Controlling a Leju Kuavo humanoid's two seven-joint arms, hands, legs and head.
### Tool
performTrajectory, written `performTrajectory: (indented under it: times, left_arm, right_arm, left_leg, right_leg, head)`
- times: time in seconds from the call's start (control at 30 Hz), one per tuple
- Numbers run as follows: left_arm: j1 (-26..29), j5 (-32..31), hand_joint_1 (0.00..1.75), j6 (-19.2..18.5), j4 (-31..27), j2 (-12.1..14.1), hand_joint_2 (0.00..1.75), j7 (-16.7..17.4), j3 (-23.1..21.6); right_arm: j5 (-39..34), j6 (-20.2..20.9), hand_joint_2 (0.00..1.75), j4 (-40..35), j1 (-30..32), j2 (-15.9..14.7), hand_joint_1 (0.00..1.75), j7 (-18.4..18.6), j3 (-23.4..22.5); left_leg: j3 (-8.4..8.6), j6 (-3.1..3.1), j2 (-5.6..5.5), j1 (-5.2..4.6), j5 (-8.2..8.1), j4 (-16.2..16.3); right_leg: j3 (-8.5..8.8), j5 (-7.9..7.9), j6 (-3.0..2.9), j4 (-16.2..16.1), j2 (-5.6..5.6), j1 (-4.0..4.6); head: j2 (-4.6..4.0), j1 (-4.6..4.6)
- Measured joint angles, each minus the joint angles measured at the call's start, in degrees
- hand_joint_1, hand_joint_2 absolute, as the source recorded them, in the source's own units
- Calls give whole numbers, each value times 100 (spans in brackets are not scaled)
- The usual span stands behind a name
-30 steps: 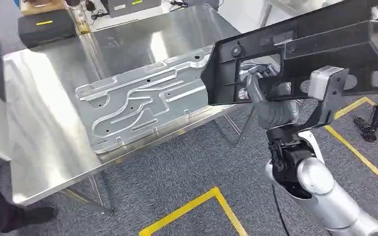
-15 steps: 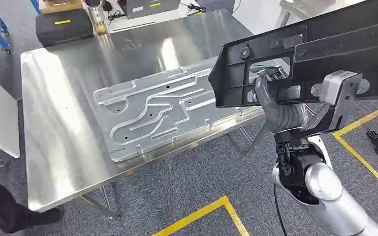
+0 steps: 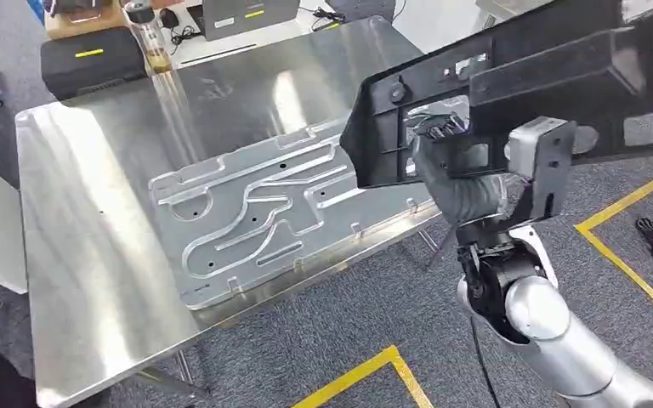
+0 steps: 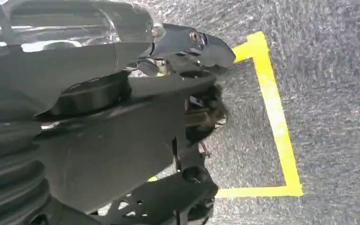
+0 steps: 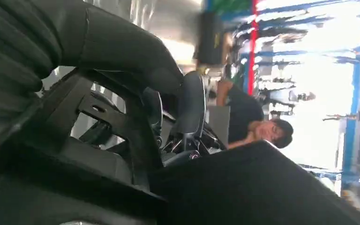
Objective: Take the parts from the cabinet and place them on the table.
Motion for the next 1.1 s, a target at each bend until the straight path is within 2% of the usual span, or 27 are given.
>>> performTrajectory:
  times: [0.03, 0.07, 0.1, 0.13, 0.17, 0.27, 0.4, 0.43, 0.47, 0.6, 0.63, 0.67, 0.73, 0.77, 0.8, 0.83, 0.87, 0.9, 0.93, 0.97, 1.0, 1.07, 1.1]
  left_arm:
    - [0, -13, 0, -4, 2, 18, 175, 0, -2]
    - [5, -18, 0, -11, -2, 13, 175, -9, -2]
    - [1, -22, 0, -15, -2, 15, 175, -2, -2]
    - [0, -22, 0, -15, -2, 4, 175, 0, -4]
    - [-1, -22, 0, -15, -2, 4, 175, 0, -4]
    - [-11, -37, 0, -19, -2, -13, 175, 11, -6]
    - [-16, -79, 0, -30, -2, -22, 175, 35, -26]
    - [-20, -94, 0, -30, -2, -20, 175, 41, -26]
    - [-20, -109, 0, -35, -2, -22, 175, 50, -28]
    - [-42, -179, 0, -50, -2, -13, 175, 118, -35]
    - [-47, -199, 0, -52, -2, -15, 175, 133, -37]
    - [-49, -203, 0, -52, -2, -15, 175, 140, -37]
    - [-47, -208, 0, -54, -2, -18, 175, 144, -46]
    - [-46, -208, 0, -57, -2, -17, 175, 144, -52]
    - [-46, -208, 0, -59, -2, -17, 175, 144, -59]
    - [-45, -208, 0, -59, -2, -15, 175, 148, -72]
    - [-46, -214, 0, -61, -2, -17, 175, 153, -76]
    - [-51, -238, 0, -72, -2, -20, 175, 162, -76]
    - [-56, -267, 0, -83, -2, -28, 175, 181, -79]
    - [-71, -289, 0, -87, -2, -48, 175, 216, -83]
    - [-85, -319, 0, -89, -2, -46, 175, 241, -85]
    - [-108, -383, 0, -100, -4, -81, 175, 293, -120]
    - [-122, -420, 0, -100, -4, -90, 175, 339, -142]
  right_arm:
    - [277, 124, 175, 7, -14, -4, 175, 60, 36]
    - [502, 214, 175, 29, -47, -26, 175, 145, 73]
    - [622, 255, 175, 46, -58, -22, 175, 182, 136]
    - [725, 301, 175, 72, -72, -20, 175, 237, 191]
    - [904, 386, 175, 92, -89, -26, 175, 276, 228]
    - [1865, 745, 175, 138, -119, -39, 175, 440, 326]
    - [3079, 1217, 175, 199, -72, -13, 175, 543, 506]
    - [3317, 1297, 175, 217, -51, 0, 175, 552, 560]
    - [3579, 1380, 175, 234, -44, 11, 175, 560, 617]
    - [4616, 1831, 175, 308, -10, 68, 175, 806, 836]
    - [4843, 1919, 175, 324, -11, 74, 175, 875, 881]
    - [4943, 1960, 175, 341, -13, 77, 175, 904, 919]
    - [4977, 1986, 175, 374, -7, 85, 175, 936, 992]
    - [4982, 1995, 175, 394, -1, 87, 175, 939, 1026]
    - [4993, 2001, 175, 411, 5, 90, 175, 939, 1054]
    - [5021, 2025, 175, 433, 6, 96, 175, 951, 1091]
    - [5093, 2069, 175, 446, 1, 98, 175, 989, 1115]
    - [5260, 2172, 175, 459, -14, 103, 175, 1070, 1152]
    - [5457, 2286, 175, 466, -46, 103, 175, 1160, 1185]
    - [5700, 2421, 175, 483, -96, 98, 175, 1270, 1229]
    - [5901, 2518, 175, 494, -135, 101, 175, 1354, 1251]
    - [6294, 2762, 175, 529, -266, 70, 175, 1533, 1308]
    - [6411, 2869, 175, 551, -351, 63, 175, 1594, 1334]
  left_leg:
    - [25, 173, 47, -14, -53, -36]
    - [-13, 275, 41, -15, 48, -7]
    - [3, 317, 20, -21, 12, 3]
    - [9, 317, 25, -4, 33, -9]
    - [9, 317, 16, 1, 33, -11]
    - [11, 321, 15, -3, 31, -13]
    - [22, 358, 15, -23, 8, -13]
    - [23, 405, 10, -74, -14, 0]
    - [25, 451, 13, -86, -27, 1]
    - [39, 558, 23, -112, -8, -38]
    - [94, 594, 20, -90, 14, -85]
    - [127, 603, 21, -90, 19, -105]
    - [155, 619, 26, -111, 9, -106]
    - [162, 624, 27, -131, 4, -106]
    - [176, 622, 20, -145, -3, -106]
    - [198, 617, 7, -161, -15, -106]
    - [223, 611, -15, -173, -29, -106]
    - [257, 594, -40, -187, -43, -106]
    - [280, 576, -52, -185, -59, -106]
    - [262, 555, -54, -181, -61, -124]
    - [244, 528, -78, -168, -62, -106]
    - [219, 438, -92, -123, -36, -136]
    - [234, 400, -108, -132, -33, -163]
  right_leg:
    - [-90, -11, 35, 51, 8, 27]
    - [-85, -33, 71, 85, 4, 30]
    - [-75, -33, 76, 74, -15, 26]
    - [-52, -101, -5, 72, -8, 17]
    - [-50, -68, -70, 58, -8, 18]
    - [-38, -29, -128, 45, 5, 18]
    - [-6, -21, -133, 14, 11, 16]
    - [8, 4, -111, -47, 6, 19]
    - [34, -13, -39, -94, -7, -7]
    - [59, -14, 260, -145, -20, -60]
    - [31, -81, 264, -75, -16, -69]
    - [-68, -232, 231, 170, -14, -55]
    - [-529, -659, 188, 1122, -1, -37]
    - [-764, -789, 168, 1552, -1, -37]
    - [-874, -768, 142, 1722, 0, -35]
    - [-859, -619, 97, 1628, 1, -28]
    - [-739, -382, 46, 1328, 4, -10]
    - [-518, -67, -27, 815, 35, 22]
    - [-311, 160, -107, 344, 125, 57]
    - [-217, 45, -161, 259, 217, 52]
    - [-193, 80, -144, 122, 168, 93]
    - [-185, 46, -144, 97, 137, 130]
    - [-155, 56, -142, 23, 120, 124]
  head:
    - [0, -38]
    - [0, 48]
    - [0, 71]
    - [0, 69]
    - [0, 109]
    - [0, 209]
    - [0, 259]
    - [0, 270]
    - [0, 296]
    - [0, 222]
    - [0, 222]
    - [0, 253]
    - [0, 299]
    - [0, 314]
    - [0, 314]
    - [0, 318]
    - [0, 323]
    - [0, 327]
    - [0, 338]
    - [0, 288]
    - [0, 244]
    - [0, 290]
    - [0, 301]
